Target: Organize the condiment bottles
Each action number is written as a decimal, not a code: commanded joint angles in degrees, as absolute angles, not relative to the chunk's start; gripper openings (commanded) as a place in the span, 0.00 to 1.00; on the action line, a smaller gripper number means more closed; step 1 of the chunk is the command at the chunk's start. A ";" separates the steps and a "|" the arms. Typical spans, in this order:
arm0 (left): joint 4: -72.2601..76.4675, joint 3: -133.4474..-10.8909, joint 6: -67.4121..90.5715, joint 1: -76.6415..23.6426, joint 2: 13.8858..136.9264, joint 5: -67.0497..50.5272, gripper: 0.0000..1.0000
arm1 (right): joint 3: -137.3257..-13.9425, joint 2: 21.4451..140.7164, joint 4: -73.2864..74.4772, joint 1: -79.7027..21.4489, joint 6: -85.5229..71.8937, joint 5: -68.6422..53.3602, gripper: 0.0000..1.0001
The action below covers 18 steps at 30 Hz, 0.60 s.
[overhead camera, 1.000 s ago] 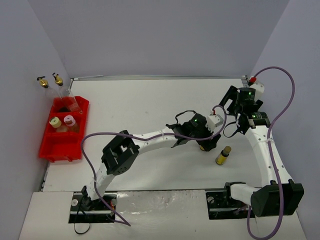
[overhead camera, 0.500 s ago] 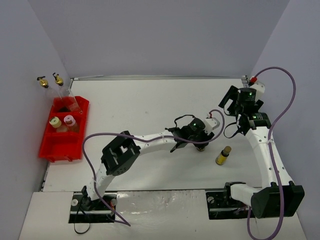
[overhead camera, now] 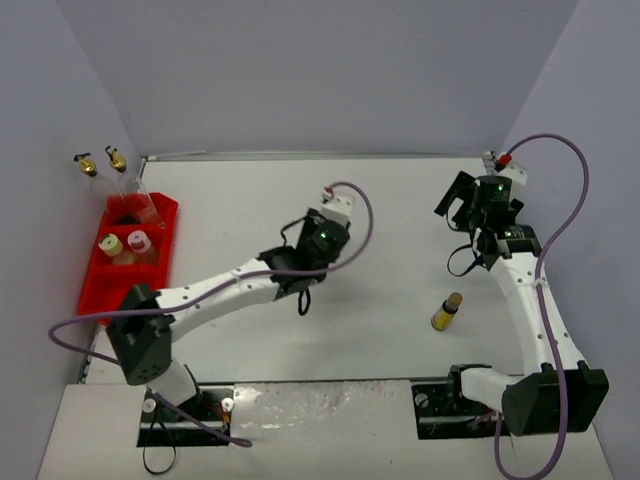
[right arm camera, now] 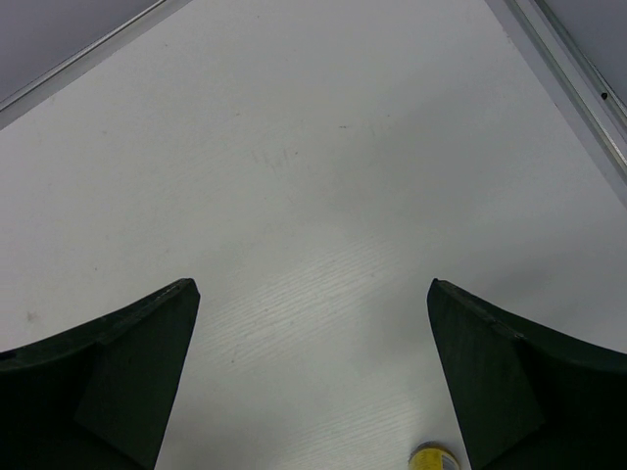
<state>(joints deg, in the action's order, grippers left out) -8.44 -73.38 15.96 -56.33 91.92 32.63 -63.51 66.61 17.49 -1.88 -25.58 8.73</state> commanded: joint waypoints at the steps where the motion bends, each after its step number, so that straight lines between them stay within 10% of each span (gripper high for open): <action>1: -15.85 -71.46 20.91 -47.53 77.32 47.99 0.00 | -63.88 67.56 13.22 -2.19 -26.44 7.05 1.00; 18: -27.35 -51.79 35.18 -6.57 54.57 45.64 0.00 | -62.49 69.55 10.04 -3.38 -25.89 3.25 1.00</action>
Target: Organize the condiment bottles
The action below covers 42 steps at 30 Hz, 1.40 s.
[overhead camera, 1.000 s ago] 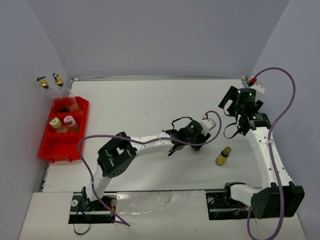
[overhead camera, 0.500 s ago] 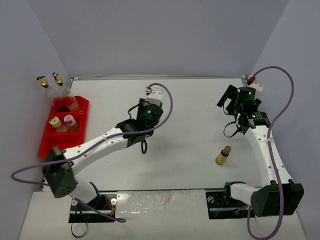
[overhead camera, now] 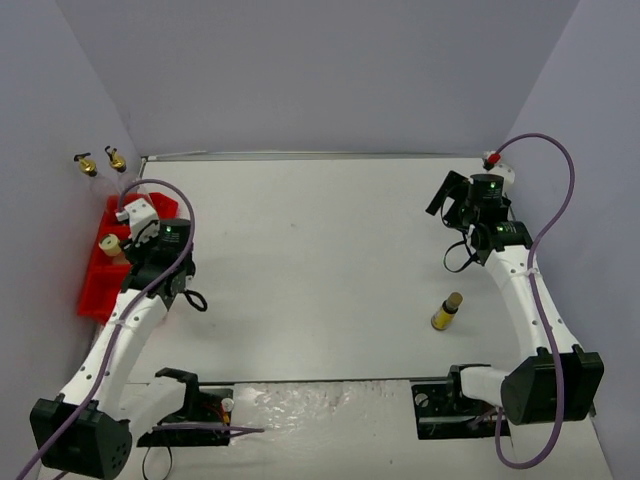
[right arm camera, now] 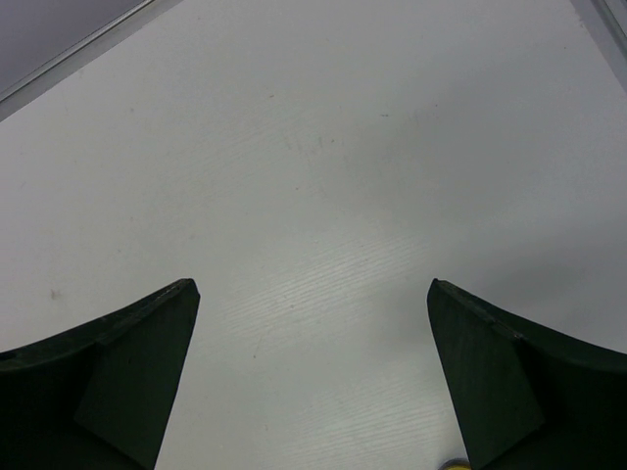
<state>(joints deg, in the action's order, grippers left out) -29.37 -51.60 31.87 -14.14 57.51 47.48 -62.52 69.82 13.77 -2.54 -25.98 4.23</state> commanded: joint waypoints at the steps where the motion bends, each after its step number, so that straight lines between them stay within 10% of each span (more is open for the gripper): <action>1: -26.95 -50.97 35.62 -4.40 54.16 44.35 0.00 | -62.49 69.40 10.06 -3.51 -25.67 3.29 1.00; 18: -22.37 -51.79 37.97 22.11 62.42 30.00 0.00 | -63.10 70.39 10.11 -5.93 -24.63 4.17 1.00; 42: -13.64 -59.85 37.97 27.42 78.92 35.15 0.00 | -64.60 74.61 9.14 -8.70 -24.26 3.43 1.00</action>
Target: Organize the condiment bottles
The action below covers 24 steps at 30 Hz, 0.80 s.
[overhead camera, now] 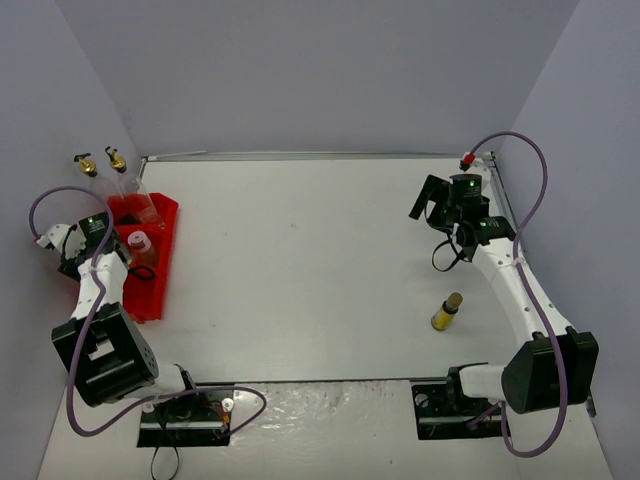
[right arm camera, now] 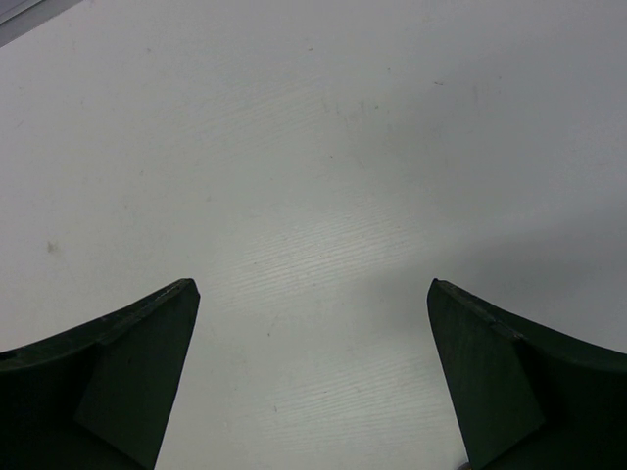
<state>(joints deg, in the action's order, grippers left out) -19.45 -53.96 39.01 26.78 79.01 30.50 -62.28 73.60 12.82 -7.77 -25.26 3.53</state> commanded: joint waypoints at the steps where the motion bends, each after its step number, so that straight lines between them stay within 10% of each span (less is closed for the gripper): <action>1: -13.22 -60.02 37.48 27.42 79.17 35.56 0.00 | -64.68 74.86 9.14 -8.78 -24.18 3.35 1.00; 24: -3.79 -53.05 38.23 27.72 84.07 37.24 0.00 | -63.72 73.65 8.45 -10.41 -23.69 3.61 1.00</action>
<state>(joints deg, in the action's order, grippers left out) -10.15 -53.61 37.66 27.14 85.24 34.95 -62.28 75.22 11.69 -9.91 -24.15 3.55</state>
